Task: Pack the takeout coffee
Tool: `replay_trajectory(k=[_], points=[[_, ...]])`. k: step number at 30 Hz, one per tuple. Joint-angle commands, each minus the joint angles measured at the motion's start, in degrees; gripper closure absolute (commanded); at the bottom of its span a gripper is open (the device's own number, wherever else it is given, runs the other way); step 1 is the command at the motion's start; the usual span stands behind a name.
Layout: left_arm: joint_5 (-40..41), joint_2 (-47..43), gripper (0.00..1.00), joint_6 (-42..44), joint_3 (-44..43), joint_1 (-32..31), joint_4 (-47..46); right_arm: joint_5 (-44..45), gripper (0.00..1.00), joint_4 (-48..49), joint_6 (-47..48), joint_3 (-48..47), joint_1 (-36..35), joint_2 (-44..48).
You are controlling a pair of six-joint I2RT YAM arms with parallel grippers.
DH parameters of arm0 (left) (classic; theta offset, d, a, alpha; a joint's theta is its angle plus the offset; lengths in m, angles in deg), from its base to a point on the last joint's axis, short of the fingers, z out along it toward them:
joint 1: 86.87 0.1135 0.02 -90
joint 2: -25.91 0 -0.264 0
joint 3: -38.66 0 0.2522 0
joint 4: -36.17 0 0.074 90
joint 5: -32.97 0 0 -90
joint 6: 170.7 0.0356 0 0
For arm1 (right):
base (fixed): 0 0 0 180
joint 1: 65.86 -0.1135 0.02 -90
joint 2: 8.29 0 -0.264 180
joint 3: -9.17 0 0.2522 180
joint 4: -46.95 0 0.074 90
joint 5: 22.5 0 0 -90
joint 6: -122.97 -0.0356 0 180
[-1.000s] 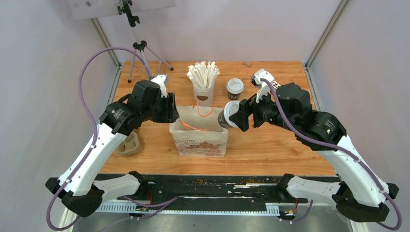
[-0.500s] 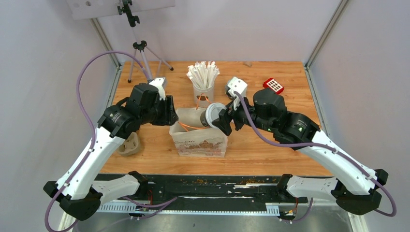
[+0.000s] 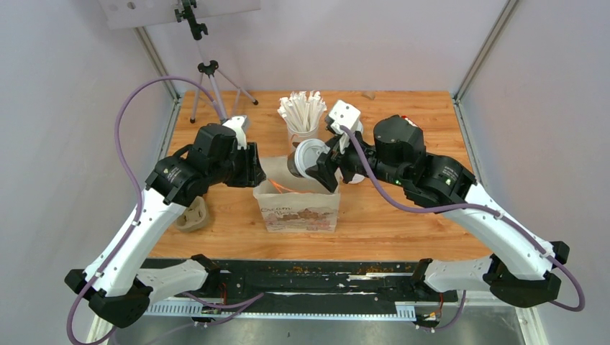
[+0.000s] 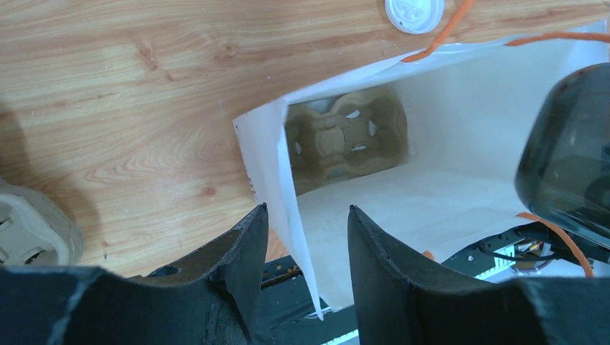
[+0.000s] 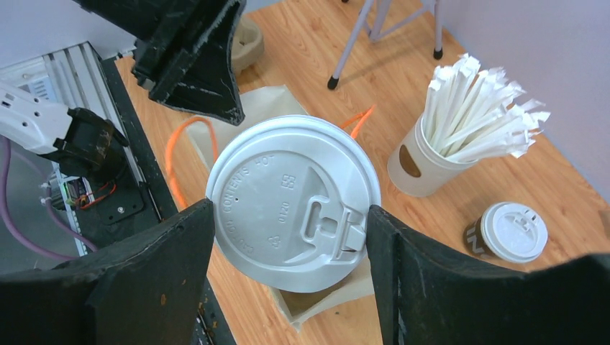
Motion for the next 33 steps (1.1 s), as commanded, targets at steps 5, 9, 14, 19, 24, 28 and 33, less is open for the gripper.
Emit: replay_trajectory(k=[5, 9, 14, 19, 24, 28, 33], points=[[-0.4, -0.3, 0.48, -0.61, -0.49, -0.05, -2.17, 0.05, 0.33, -0.44, 1.8, 1.99, -0.68, 0.04], [1.48, 0.17, 0.5, 0.37, -2.06, -0.04, -0.54, -1.03, 0.31, -1.6, 3.52, 3.13, -0.68, -0.12], [3.28, 2.1, 0.49, 2.22, -4.3, -0.01, 2.86, 0.35, 0.31, 0.69, 6.3, 5.98, -0.73, -0.69], [5.82, 2.06, 0.46, 2.67, -4.48, -0.06, 4.16, 0.94, 0.31, -1.98, 8.19, 5.38, -2.51, -2.98], [3.59, 1.93, 0.39, 2.72, -6.97, 0.01, 7.05, -0.02, 0.31, -2.0, 7.73, 6.1, -4.83, -2.88], [-1.68, 0.48, 0.31, 3.24, -7.35, 0.1, 8.77, 1.04, 0.31, -1.6, 7.55, 8.45, -7.2, -1.82], [-4.74, -0.99, 0.29, 2.0, -6.2, 0.21, 9.18, 1.4, 0.31, -1.14, 7.69, 10.26, -9.03, -0.52]])
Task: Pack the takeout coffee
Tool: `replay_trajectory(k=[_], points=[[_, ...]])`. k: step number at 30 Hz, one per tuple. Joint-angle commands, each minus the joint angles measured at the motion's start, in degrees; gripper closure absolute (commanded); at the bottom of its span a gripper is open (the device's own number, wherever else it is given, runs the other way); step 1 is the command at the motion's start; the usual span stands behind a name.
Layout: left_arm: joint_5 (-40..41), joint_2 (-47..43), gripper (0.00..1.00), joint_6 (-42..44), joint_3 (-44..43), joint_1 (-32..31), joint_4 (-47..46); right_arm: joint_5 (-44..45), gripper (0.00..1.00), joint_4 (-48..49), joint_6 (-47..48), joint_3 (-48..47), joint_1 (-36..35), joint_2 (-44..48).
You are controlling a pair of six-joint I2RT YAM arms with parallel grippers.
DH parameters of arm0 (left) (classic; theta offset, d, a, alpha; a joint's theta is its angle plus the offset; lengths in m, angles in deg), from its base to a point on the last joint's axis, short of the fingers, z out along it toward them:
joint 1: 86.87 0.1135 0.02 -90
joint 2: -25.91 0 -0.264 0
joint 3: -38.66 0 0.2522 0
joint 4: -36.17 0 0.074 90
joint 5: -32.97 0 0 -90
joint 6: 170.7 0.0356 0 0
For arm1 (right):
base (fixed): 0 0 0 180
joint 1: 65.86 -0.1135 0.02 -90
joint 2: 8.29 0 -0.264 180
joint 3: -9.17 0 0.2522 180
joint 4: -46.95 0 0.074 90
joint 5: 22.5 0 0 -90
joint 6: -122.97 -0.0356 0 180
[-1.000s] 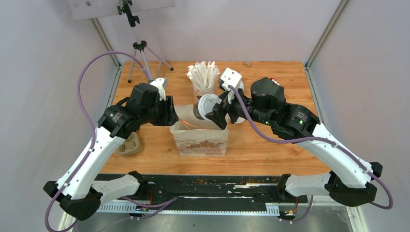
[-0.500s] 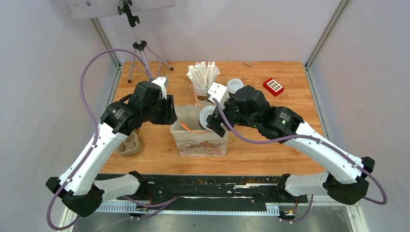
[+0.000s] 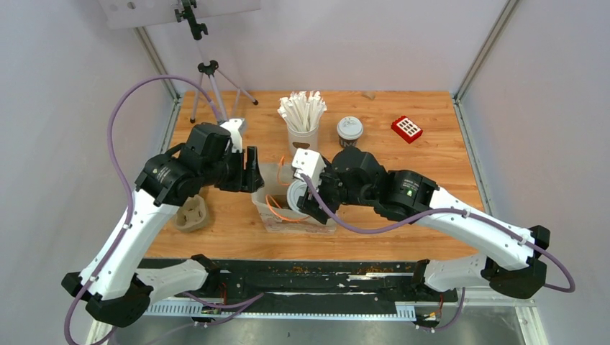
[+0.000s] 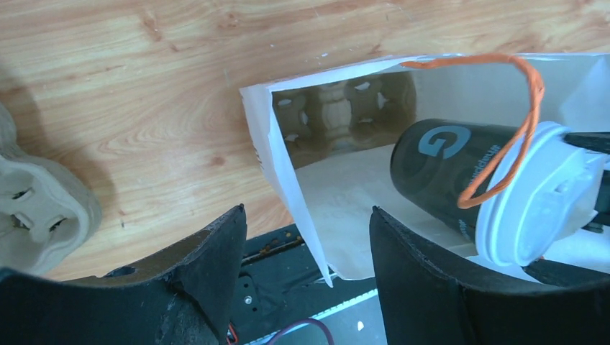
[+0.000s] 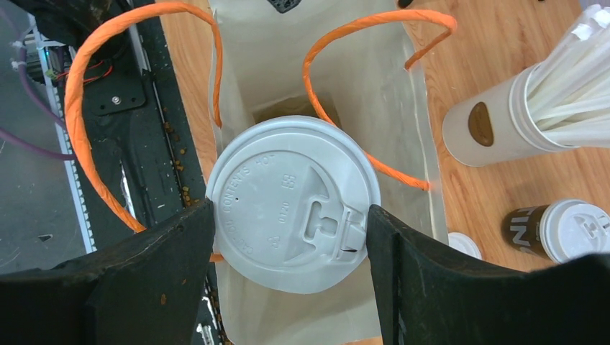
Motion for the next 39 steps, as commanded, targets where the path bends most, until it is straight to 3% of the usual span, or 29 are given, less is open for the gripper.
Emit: replay_trajectory(k=[1, 11, 20, 23, 24, 29, 31, 39], points=[[-3.94, -1.95, 0.29, -0.21, -0.2, 0.12, 0.27, 0.84, 0.31, 1.7, 1.06, 1.94, -1.5, 2.33], [5.61, -2.72, 0.4, -2.42, 1.69, 0.14, 1.05, 4.18, 0.31, 1.23, 2.63, 4.68, -4.42, 4.62], [-2.99, -3.88, 0.4, 0.63, 6.54, 0.27, -6.73, 7.85, 0.3, 2.29, 6.68, 7.55, -4.54, 4.7], [-1.04, -3.25, 0.4, 2.14, 7.4, 0.22, -5.4, 7.56, 0.3, 3.08, 6.86, 7.69, -4.57, 3.37], [-1.15, -2.98, 0.42, 3.03, 7.21, 0.2, -5.28, 7.23, 0.3, 3.07, 6.84, 7.39, -4.58, 2.84], [-3.37, -3.65, 0.78, 7.0, 6.65, 0.27, -9.5, 4.27, 0.31, 4.12, 7.49, 6.39, -5.11, 1.98], [-4.82, -4.81, 0.86, 9.55, 7.55, 0.2, -12.74, 3.64, 0.31, 4.86, 8.47, 6.53, -5.68, 1.71], [-6.49, -10.5, 0.97, 14.15, 12.78, 0.2, -21.46, 11.21, 0.31, 9.62, 10.03, 5.11, -5.93, -2.66]])
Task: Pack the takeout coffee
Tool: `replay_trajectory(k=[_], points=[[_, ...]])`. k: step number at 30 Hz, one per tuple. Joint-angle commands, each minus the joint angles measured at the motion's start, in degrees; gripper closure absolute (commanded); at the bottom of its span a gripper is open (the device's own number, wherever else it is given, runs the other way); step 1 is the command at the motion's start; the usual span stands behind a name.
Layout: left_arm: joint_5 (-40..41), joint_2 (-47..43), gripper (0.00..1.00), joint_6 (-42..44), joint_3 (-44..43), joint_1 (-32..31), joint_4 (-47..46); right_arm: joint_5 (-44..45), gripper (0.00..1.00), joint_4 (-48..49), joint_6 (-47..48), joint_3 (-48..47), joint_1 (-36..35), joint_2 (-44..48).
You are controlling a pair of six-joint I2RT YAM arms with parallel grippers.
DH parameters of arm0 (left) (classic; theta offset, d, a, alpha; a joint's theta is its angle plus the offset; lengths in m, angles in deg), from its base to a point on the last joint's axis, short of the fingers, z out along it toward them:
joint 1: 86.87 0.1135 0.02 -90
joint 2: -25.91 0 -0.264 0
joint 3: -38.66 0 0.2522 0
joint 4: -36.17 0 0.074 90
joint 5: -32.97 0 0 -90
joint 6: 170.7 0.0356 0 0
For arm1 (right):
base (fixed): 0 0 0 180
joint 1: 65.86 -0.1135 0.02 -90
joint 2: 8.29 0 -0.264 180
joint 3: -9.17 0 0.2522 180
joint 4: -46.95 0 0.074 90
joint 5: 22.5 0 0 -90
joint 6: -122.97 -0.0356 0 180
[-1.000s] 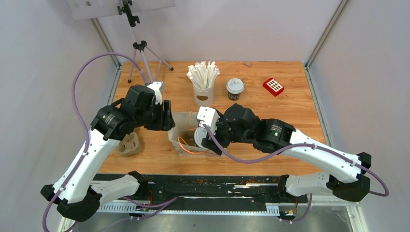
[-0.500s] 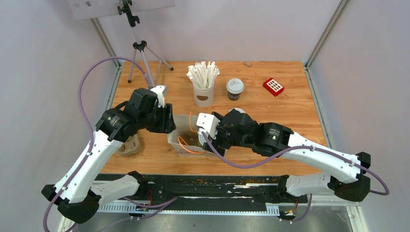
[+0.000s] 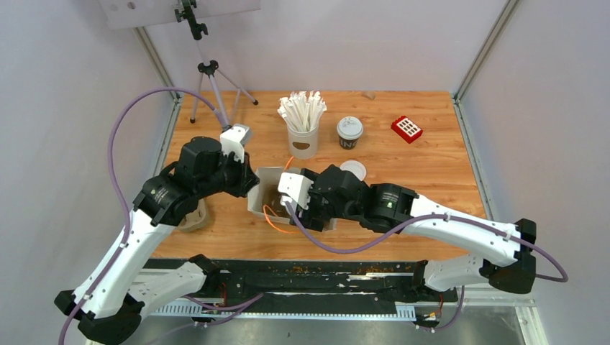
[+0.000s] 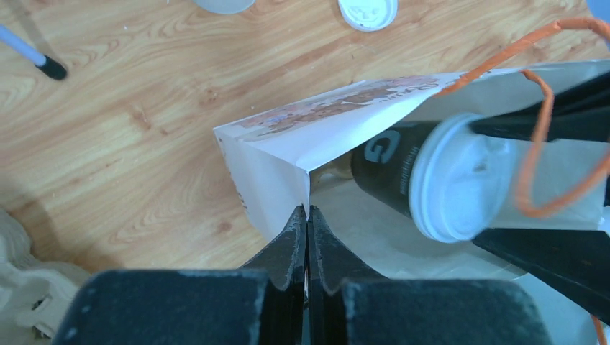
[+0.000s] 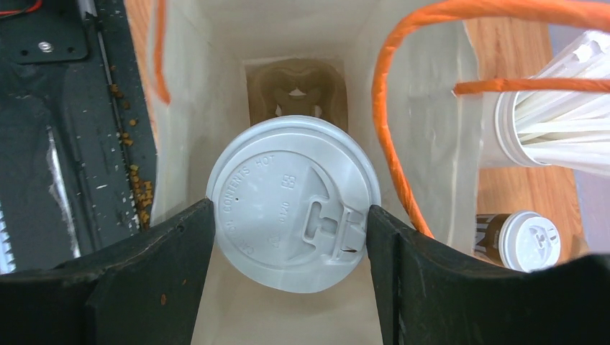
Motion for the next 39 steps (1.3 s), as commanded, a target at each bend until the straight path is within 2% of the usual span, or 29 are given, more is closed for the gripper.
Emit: replay_trajectory(k=[1, 5, 8, 13, 15, 18, 21, 25, 31, 39], points=[[-0.76, -2.36, 0.96, 3.53, 0.81, 0.12, -6.66, 5.34, 0.31, 5.46, 2.05, -3.04, -0.16, -3.12], [0.3, -3.36, 0.92, 4.83, 3.94, 0.18, -8.02, 7.96, 0.31, 8.5, 2.47, 0.31, -0.15, -2.39], [-0.96, -3.21, 0.88, 4.8, 5.61, 0.28, -9.81, 5.78, 0.31, 7.84, 2.8, 1.85, -0.27, -2.08], [2.89, -0.95, 0.55, 1.13, 2.0, 0.53, -1.11, 3.77, 0.31, 8.88, 2.26, 3.88, -0.85, -1.44], [1.97, -0.8, 0.43, -0.46, 0.54, 0.47, 3.35, 3.72, 0.32, 8.33, 2.4, 3.14, -1.35, -2.16], [-1.18, -1.98, 0.35, -2.01, -0.48, 0.47, 8.17, 4.3, 0.32, 8.17, 2.69, 2.77, -1.74, -2.67], [-3.39, -4.41, 0.28, -3.19, 1.49, 0.47, 8.97, 3.03, 0.32, 8.42, 3.13, 3.66, -2.1, -1.94], [-3.88, -6.47, 0.26, -5.65, 4.36, 0.47, 6.83, 1.58, 0.32, 11.39, 3.53, 8.5, -3.28, -0.05], [0.48, -7.81, 0.26, -5.33, 5.6, 0.47, 4.42, 4.13, 0.32, 10.67, 4.34, 8.86, -5.53, -1.06], [-0.7, -11.61, 0.34, -4.5, 12.06, 0.47, 0.73, 7.66, 0.33, 11.32, 3.41, 11.24, -6.67, -1.62]])
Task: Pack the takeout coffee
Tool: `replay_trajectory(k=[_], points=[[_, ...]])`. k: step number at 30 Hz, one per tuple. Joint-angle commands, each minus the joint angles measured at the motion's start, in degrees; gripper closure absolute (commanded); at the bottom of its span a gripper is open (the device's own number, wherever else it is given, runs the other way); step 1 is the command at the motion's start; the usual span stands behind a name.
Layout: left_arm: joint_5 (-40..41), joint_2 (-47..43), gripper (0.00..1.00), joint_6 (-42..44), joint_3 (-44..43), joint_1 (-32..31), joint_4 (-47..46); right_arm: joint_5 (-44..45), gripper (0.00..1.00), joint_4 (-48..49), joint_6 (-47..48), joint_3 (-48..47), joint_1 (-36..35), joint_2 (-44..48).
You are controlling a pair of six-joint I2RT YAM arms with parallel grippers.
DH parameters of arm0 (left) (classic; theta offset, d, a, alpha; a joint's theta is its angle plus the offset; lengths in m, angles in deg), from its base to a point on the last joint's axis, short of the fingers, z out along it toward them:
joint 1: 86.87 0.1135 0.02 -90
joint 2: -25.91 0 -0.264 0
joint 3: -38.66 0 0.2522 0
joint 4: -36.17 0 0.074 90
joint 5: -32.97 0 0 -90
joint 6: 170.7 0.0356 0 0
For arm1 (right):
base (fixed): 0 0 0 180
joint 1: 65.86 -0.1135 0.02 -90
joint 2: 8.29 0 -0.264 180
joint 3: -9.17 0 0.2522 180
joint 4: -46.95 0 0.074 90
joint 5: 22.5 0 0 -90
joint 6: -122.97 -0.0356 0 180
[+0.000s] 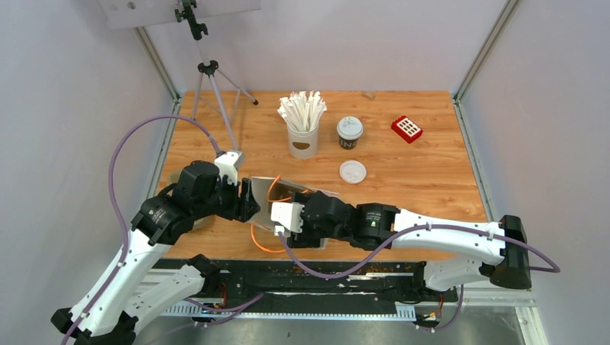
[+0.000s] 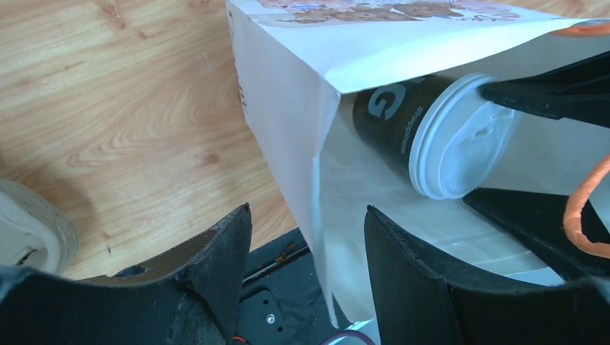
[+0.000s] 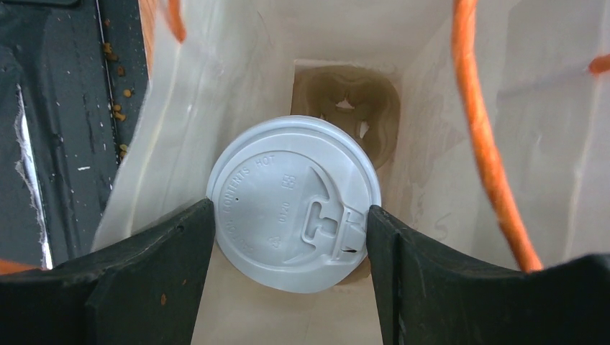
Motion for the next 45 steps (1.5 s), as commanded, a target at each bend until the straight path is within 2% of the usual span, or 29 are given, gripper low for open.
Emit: replay_trajectory(k=[1, 5, 7, 10, 12, 15, 18, 24, 36, 41, 43, 45], points=[[-0.51, -2.37, 0.34, 0.53, 1.24, 0.18, -2.52, 2.48, 0.33, 2.9, -0.58, 2.31, -0.5, 0.46], [-1.29, -3.79, 0.37, 2.04, 0.57, 0.18, -2.84, 2.83, 0.33, 2.2, -1.31, 3.03, -0.53, 0.8], [-1.86, -4.6, 0.48, 2.63, 1.13, 0.18, -4.05, 2.94, 0.33, 1.94, -1.33, 3.24, -0.53, 0.9], [-3.62, -5.52, 0.72, 2.79, 2.69, 0.18, -5.65, 1.95, 0.33, 1.58, -0.85, 3.37, -0.52, 0.94], [-5.55, -5.64, 0.79, 3.21, 3.31, 0.19, -5.73, 1.29, 0.34, 2.39, -0.02, 3.08, -0.59, 0.96], [-8.33, -6.66, 0.85, 4.3, 4.65, 0.19, -6.36, 2.18, 0.34, 4.3, 1.2, 1.97, -0.56, -0.07], [-11.09, -8.96, 0.86, 5.51, 6.93, 0.25, -8.5, 2.68, 0.34, 5.05, 2.1, -0.6, -0.52, -3.58], [-11.55, -9.36, 0.89, 7.95, 7.7, 0.2, -7.99, 3.13, 0.33, 5.46, 4.81, -4.71, -0.47, -8.6], [-14.06, -10.77, 0.87, 10.49, 9.48, 0.18, -7.68, 2.57, 0.32, 10.6, 10.58, 2.17, 2.42, -7.1], [-12.84, -11.29, 0.86, 9.9, 9.41, 0.18, -7.67, 0.38, 0.33, 6.66, 10.31, 1.31, 2.67, -8.0], [-10.48, -11.46, 0.83, 8.23, 9.02, 0.18, -7.43, -1.19, 0.34, 5.45, 9.08, 1.63, 2.48, -7.73], [-6.91, -10.84, 0.7, 5.3, 7.85, 0.18, -5.88, -0.83, 0.34, 5.44, 8.22, 2.25, 2.07, -7.46]])
